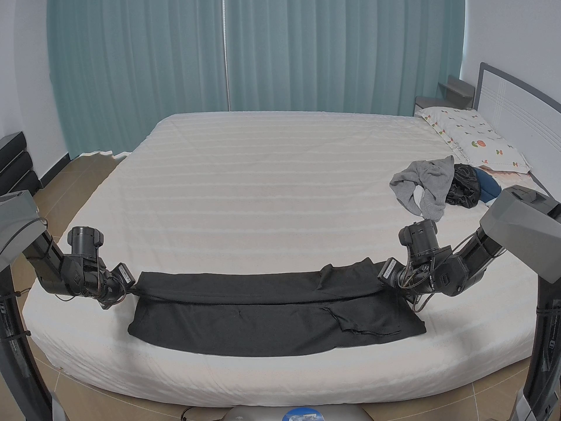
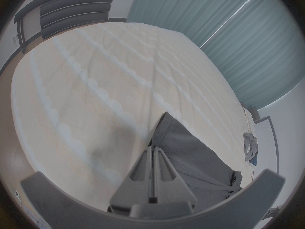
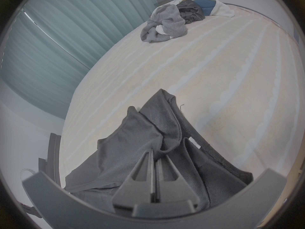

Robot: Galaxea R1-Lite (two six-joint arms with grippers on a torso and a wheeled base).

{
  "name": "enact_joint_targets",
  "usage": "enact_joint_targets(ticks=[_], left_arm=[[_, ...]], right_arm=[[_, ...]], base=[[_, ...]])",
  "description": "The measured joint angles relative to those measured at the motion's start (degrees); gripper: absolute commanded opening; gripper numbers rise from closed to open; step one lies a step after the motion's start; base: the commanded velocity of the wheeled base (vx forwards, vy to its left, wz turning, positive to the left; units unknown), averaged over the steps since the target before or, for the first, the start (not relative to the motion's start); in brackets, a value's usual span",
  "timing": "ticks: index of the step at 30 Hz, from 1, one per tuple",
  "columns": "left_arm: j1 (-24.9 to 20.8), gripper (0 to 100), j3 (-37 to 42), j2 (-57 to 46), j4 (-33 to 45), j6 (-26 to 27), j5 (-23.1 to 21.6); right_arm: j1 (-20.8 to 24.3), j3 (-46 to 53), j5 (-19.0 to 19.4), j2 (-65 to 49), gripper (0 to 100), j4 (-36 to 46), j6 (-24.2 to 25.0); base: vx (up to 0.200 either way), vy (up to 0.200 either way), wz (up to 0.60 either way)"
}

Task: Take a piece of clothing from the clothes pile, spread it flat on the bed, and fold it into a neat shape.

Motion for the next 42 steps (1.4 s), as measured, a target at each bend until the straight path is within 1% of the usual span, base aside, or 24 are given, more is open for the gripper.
enact_joint_targets(ticks=[7, 13, 17, 18, 22, 29, 32, 35, 42], left_arm=[[-0.40, 0, 0.91, -0.44, 0.13, 0.11, 0.11], [-0.49, 0, 2.23, -1.37, 0.52, 2.27, 0.20], [-0.44, 0, 2.60, -1.67, 1.69, 2.57, 0.30], [-0.46, 100, 2.67, -1.71, 2.24, 2.60, 0.28], [-0.49, 100, 2.69, -1.84, 3.04, 2.65, 0.28], [-0.41, 100, 2.62, -2.69, 3.12, 2.46, 0.24], [-0.16, 100, 2.04, -3.38, 3.15, 2.12, 0.06], [0.12, 100, 0.11, -3.69, 3.12, 1.45, -0.11], [-0.63, 100, -6.70, -0.99, 3.10, -3.64, -0.22]], right_arm=[[-0.57, -0.02, -0.02, -0.37, 0, 0.00, -0.88], [-0.93, 0.50, -0.02, -1.26, 0, 0.39, -1.41], [-0.71, 1.33, -0.05, -1.39, 0, 0.52, -1.63], [-0.62, 1.50, -0.02, -1.39, 100, 0.63, -1.85], [-0.46, 2.55, 0.01, -1.35, 100, 0.88, -3.28], [-1.07, 2.63, 0.79, -2.11, 100, 0.72, -3.19], [-2.17, 2.52, 3.01, -3.49, 100, 0.59, -2.79], [-3.94, 2.66, 6.60, -5.06, 100, 0.26, -1.45], [-7.02, 3.40, 12.91, -6.35, 100, -1.41, 3.38]], base=[[0.000, 0.000, 0.00], [0.000, 0.000, 0.00], [0.000, 0.000, 0.00], [0.000, 0.000, 0.00], [0.000, 0.000, 0.00], [0.000, 0.000, 0.00], [0.000, 0.000, 0.00], [0.000, 0.000, 0.00], [0.000, 0.000, 0.00]])
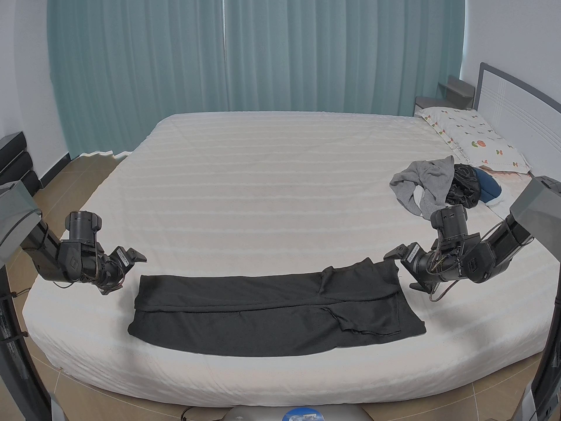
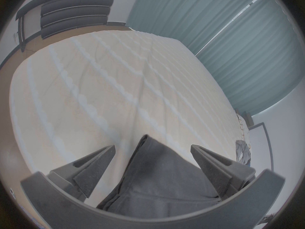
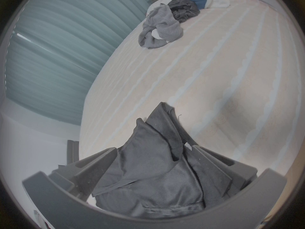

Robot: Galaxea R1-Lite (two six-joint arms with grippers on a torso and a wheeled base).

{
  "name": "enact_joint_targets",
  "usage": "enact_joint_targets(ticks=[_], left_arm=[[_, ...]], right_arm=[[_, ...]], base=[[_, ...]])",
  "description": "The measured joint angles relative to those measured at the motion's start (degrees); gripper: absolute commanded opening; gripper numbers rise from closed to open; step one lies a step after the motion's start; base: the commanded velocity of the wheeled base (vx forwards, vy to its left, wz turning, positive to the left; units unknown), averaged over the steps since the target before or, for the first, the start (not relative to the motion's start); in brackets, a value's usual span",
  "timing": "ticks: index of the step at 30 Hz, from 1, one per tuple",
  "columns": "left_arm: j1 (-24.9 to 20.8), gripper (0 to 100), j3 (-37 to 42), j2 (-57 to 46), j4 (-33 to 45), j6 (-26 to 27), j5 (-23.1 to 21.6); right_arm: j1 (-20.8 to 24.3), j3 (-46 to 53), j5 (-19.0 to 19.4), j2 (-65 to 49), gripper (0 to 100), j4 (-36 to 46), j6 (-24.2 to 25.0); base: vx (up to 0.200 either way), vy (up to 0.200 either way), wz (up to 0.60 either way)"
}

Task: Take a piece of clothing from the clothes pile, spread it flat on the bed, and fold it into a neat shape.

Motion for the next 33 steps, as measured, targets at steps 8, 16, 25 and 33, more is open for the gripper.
enact_joint_targets(ticks=[8, 16, 25, 33], left_arm=[[-1.78, 0, -4.51, 4.91, -0.09, -1.97, 0.17], [-2.58, 0, -7.74, 8.74, -0.34, -2.17, 1.89], [-1.18, 0, -8.31, 9.85, -1.24, -6.49, 4.51], [-0.32, 100, -8.16, 9.87, -1.49, -6.77, -0.40]], right_arm=[[-1.55, 2.32, 3.10, 1.24, 100, -7.97, 3.69], [-2.62, 6.19, 5.34, 3.61, 100, -18.18, 5.90], [-4.30, 5.56, 5.40, 6.60, 100, -22.88, 6.05], [-5.84, 5.14, 7.31, 8.66, 100, -23.71, 6.68]], base=[[0.000, 0.000, 0.00], [0.000, 0.000, 0.00], [0.000, 0.000, 0.00], [0.000, 0.000, 0.00]])
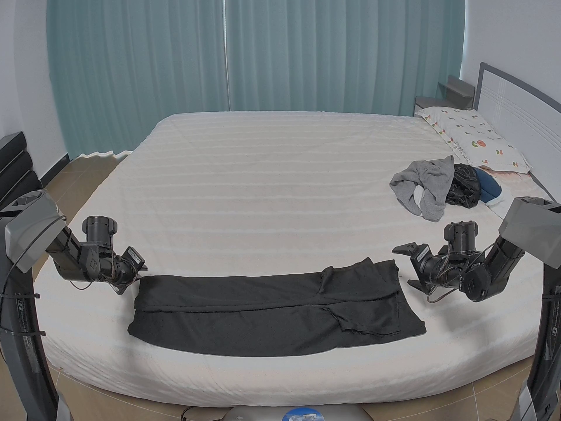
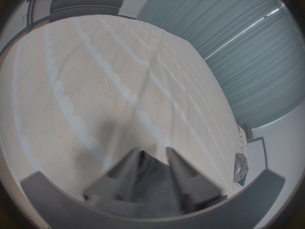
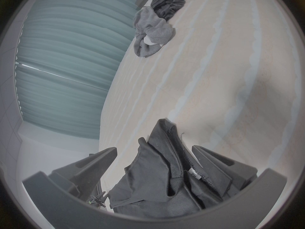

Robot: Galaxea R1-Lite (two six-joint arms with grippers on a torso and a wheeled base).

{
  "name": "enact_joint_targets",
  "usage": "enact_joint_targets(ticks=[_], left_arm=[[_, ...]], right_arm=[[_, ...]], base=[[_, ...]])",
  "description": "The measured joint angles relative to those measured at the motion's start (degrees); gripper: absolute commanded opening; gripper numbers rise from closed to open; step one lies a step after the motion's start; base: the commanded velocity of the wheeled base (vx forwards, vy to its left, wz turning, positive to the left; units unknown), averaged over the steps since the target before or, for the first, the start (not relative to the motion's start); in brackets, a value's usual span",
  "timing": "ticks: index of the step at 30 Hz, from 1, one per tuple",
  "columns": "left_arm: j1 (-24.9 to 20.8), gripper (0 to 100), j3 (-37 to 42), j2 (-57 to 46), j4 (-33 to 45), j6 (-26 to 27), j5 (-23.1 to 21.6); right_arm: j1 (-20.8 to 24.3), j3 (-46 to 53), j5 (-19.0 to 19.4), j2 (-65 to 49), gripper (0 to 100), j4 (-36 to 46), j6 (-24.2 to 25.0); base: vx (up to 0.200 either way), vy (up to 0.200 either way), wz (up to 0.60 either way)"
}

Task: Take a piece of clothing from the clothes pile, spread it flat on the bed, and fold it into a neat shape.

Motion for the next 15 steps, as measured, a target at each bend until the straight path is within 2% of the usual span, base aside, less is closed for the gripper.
enact_joint_targets(ticks=[8, 9, 12, 15], left_arm=[[0.38, 100, 2.97, -0.02, -6.29, 1.95, -2.66], [0.35, 0, 3.51, -0.02, -7.12, 2.99, -2.77], [0.22, 0, 4.83, 0.11, -8.62, 5.62, -2.58], [0.11, 0, 5.41, 0.22, -8.89, 5.94, -2.41]], right_arm=[[-0.48, -0.07, 0.73, 0.23, 100, -1.15, 3.96], [-0.50, 0.04, 0.77, 0.28, 100, -1.83, 4.02], [-0.52, 0.41, 0.88, 0.41, 100, -3.08, 4.12], [-0.56, 0.67, 0.85, 0.56, 100, -3.34, 3.99]], base=[[0.000, 0.000, 0.00], [0.000, 0.000, 0.00], [0.000, 0.000, 0.00], [0.000, 0.000, 0.00]])
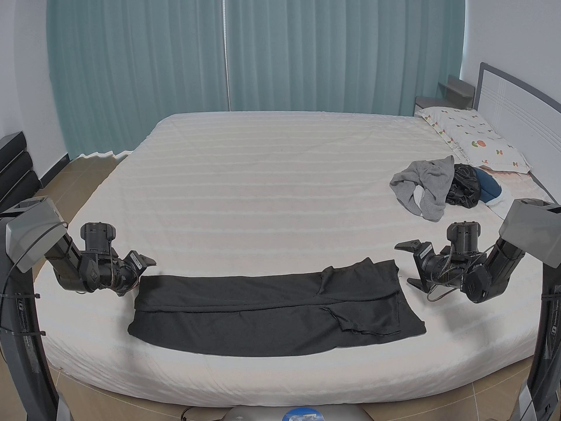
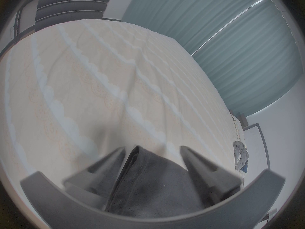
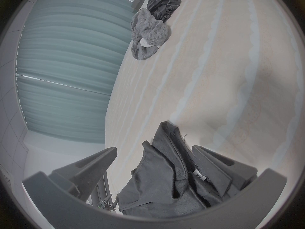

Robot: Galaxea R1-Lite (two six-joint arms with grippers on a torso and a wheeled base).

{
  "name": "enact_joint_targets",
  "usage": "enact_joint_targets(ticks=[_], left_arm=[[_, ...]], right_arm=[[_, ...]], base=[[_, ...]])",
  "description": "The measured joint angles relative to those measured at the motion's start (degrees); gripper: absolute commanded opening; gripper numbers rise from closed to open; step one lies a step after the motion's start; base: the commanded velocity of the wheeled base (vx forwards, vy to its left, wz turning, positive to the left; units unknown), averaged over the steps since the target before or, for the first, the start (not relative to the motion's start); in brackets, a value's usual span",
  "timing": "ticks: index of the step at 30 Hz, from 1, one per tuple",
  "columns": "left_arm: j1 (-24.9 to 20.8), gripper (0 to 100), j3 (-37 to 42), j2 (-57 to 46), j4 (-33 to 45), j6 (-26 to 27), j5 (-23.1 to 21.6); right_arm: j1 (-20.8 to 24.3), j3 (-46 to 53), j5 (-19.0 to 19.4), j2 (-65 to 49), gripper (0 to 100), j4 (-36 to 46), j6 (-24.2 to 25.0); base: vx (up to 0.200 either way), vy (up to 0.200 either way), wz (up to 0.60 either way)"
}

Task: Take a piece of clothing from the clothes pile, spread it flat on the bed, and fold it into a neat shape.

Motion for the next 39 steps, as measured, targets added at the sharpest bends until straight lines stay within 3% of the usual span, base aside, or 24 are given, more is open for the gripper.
enact_joint_targets(ticks=[7, 15, 29, 30, 36, 39], left_arm=[[0.38, 0, 0.29, 0.13, -0.01, -0.57, 0.24], [1.10, 0, -0.94, 0.11, -1.23, -6.86, 0.30], [1.38, 0, -2.46, 0.41, -1.62, -7.35, 0.30], [1.37, 0, -2.46, 0.41, -1.65, -7.33, 0.33], [1.29, 0, -2.46, 0.44, -1.62, -7.30, 0.33], [1.29, 0, -2.44, 0.44, -1.65, -7.30, 0.30]], right_arm=[[0.26, -0.61, -0.30, 0.90, 100, -1.41, -0.41], [0.11, -2.01, -0.17, 2.67, 100, -2.43, -3.61], [0.96, -4.94, -0.77, 6.80, 100, -5.14, -7.69], [1.02, -5.10, -0.85, 7.11, 0, -5.21, -7.88], [1.22, -6.18, -1.29, 8.66, 0, -5.33, -8.24], [1.27, -6.95, -4.04, 9.45, 0, -5.25, -9.50]], base=[[0.000, 0.000, 0.00], [0.000, 0.000, 0.00], [0.000, 0.000, 0.00], [0.000, 0.000, 0.00], [0.000, 0.000, 0.00], [0.000, 0.000, 0.00]])
